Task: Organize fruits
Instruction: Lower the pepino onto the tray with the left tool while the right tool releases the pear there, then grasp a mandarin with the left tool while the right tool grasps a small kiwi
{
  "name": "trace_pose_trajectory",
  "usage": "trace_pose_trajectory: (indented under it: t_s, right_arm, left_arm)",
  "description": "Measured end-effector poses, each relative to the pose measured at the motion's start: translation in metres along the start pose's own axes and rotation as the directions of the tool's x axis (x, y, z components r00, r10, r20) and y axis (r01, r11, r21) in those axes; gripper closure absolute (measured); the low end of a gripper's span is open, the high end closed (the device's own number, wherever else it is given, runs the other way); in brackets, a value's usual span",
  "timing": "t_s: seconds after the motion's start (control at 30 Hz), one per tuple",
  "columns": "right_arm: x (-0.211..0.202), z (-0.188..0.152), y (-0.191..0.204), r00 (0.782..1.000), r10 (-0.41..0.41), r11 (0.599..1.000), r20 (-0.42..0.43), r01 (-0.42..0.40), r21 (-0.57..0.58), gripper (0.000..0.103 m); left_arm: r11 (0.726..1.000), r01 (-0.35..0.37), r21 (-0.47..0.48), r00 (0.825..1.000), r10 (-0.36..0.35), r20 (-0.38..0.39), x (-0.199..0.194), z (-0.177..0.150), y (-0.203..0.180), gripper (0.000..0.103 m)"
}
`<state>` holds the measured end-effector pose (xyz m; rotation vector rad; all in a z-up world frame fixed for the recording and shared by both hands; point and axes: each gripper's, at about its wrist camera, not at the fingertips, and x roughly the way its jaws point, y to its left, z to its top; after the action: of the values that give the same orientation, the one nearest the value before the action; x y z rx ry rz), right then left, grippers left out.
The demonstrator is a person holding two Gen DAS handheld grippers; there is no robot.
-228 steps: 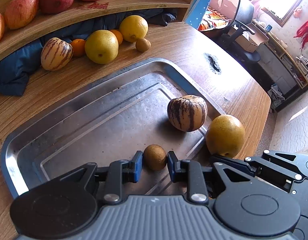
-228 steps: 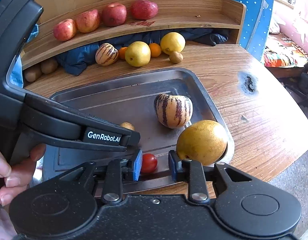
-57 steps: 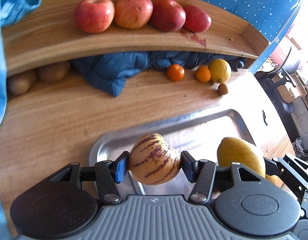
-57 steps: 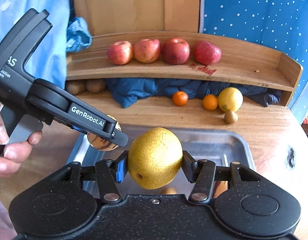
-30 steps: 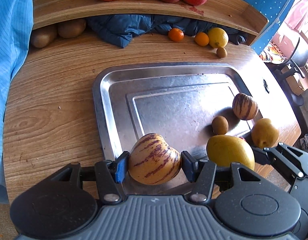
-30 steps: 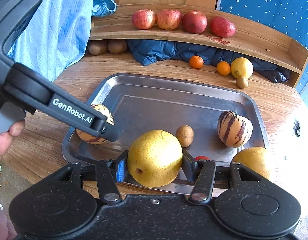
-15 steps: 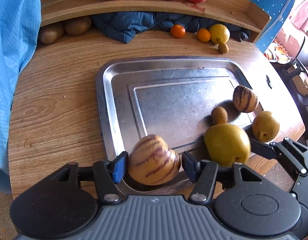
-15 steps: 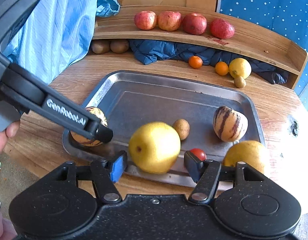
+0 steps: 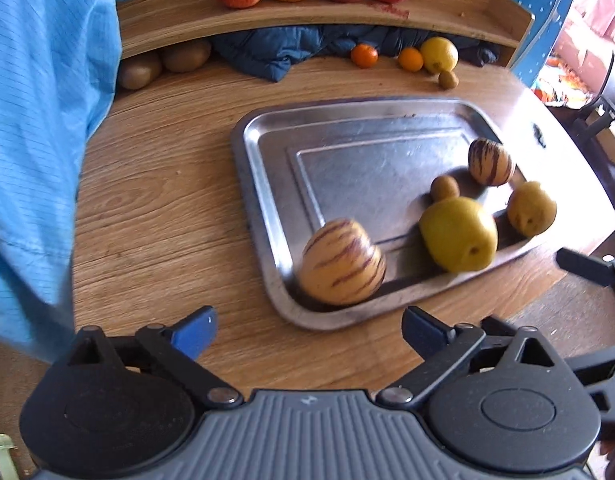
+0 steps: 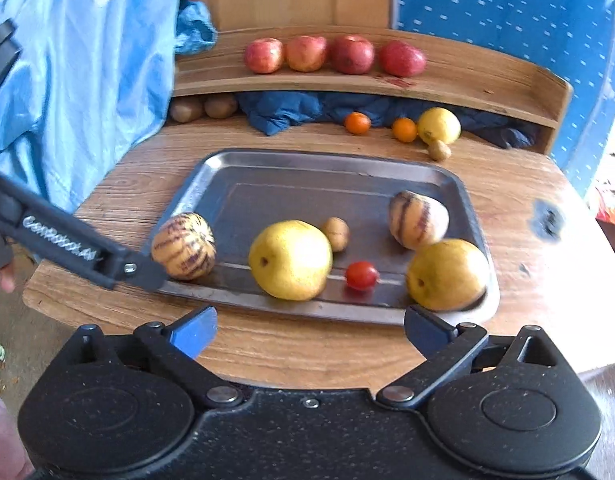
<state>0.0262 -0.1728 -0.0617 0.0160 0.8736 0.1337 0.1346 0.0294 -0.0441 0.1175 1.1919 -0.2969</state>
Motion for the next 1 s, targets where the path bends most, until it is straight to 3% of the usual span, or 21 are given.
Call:
trace_pose_trajectory:
  t_s: [0.17,0.43,1.0]
  right_arm:
    - [-0.005,-0.003,-0.014,0.998,-0.053,0.996,-0.028,0.055,0.072,0.001]
    - [-0.008,-0.001,-0.034,0.994,-0.102,0.981,-0.035,0.106,0.161,0.001]
    - [0.014,0.044,-0.085,0.98,-0.197,0.956,0.034,0.184,0.23,0.001]
  left_arm:
    - [0.999,-0.027,0.035,1.0,0.027,-0.003,-0.007,0.005,-0.002,0.001]
    - [0.995,-0.069,0.069,0.996,0.065,0.054,-0.016,0.029,-0.007,0.001]
    - [0.99,-0.051,0.133,0.993,0.037,0.108,0.022,0.127,-0.031,0.001]
